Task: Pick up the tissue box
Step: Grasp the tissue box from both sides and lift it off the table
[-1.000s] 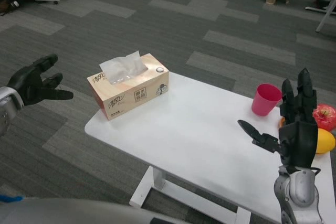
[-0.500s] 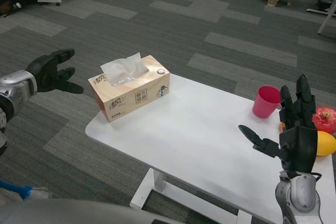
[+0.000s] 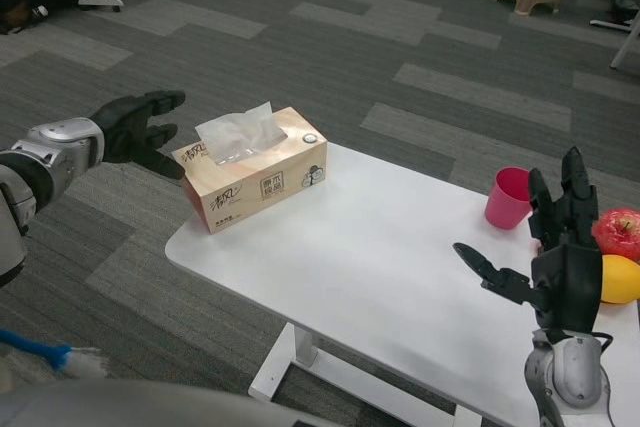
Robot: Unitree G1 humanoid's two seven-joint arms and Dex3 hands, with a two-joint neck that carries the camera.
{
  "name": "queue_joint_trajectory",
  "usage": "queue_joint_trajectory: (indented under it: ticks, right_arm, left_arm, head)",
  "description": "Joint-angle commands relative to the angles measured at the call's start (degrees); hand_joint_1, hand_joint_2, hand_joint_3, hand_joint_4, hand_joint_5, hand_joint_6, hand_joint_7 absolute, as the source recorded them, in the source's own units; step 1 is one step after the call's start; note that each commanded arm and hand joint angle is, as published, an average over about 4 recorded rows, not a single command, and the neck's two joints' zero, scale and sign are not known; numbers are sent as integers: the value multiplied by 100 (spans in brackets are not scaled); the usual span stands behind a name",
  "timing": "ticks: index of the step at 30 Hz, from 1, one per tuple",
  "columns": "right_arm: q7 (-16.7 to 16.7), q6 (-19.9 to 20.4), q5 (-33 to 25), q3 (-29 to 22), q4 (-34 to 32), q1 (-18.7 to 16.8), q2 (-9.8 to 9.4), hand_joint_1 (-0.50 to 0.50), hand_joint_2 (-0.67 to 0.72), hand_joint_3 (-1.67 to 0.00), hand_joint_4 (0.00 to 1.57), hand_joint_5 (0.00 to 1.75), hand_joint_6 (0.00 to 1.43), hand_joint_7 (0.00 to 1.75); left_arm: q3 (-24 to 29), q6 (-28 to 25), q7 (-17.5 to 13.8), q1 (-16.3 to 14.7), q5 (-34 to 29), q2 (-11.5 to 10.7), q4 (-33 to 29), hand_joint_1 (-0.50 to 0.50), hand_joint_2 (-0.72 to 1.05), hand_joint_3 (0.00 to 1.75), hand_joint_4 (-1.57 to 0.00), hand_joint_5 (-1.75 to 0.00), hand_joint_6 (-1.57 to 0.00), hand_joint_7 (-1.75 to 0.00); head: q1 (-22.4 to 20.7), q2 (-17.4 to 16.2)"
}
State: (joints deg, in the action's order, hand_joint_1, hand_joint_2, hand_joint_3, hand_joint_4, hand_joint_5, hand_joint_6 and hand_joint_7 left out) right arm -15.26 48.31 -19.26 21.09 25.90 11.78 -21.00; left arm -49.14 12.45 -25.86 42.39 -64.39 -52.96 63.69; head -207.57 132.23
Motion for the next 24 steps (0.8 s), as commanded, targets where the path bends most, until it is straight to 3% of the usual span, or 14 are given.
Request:
queue_joint_trajectory:
  ticks: [1,10,24]
  right_arm:
    - [-12,21,-16,-11,62,108,-45,-21,-29,-32,26,10,0,5]
    - [-12,21,-16,0,112,127,-9,-21,-29,-32,29,10,0,7]
    - [-12,21,-16,-8,126,132,21,-21,-29,-32,31,10,0,7]
  left_arm:
    - [-263,-15,9,198,36,-127,-150,50,105,9,0,0,0,0]
    - [-834,-2,20,446,62,-127,-533,50,105,9,0,0,0,0]
    - [-1115,20,28,565,190,-74,-854,50,105,9,0,0,0,0]
  head:
    - [-5,12]
    - [-14,58]
    - [21,93]
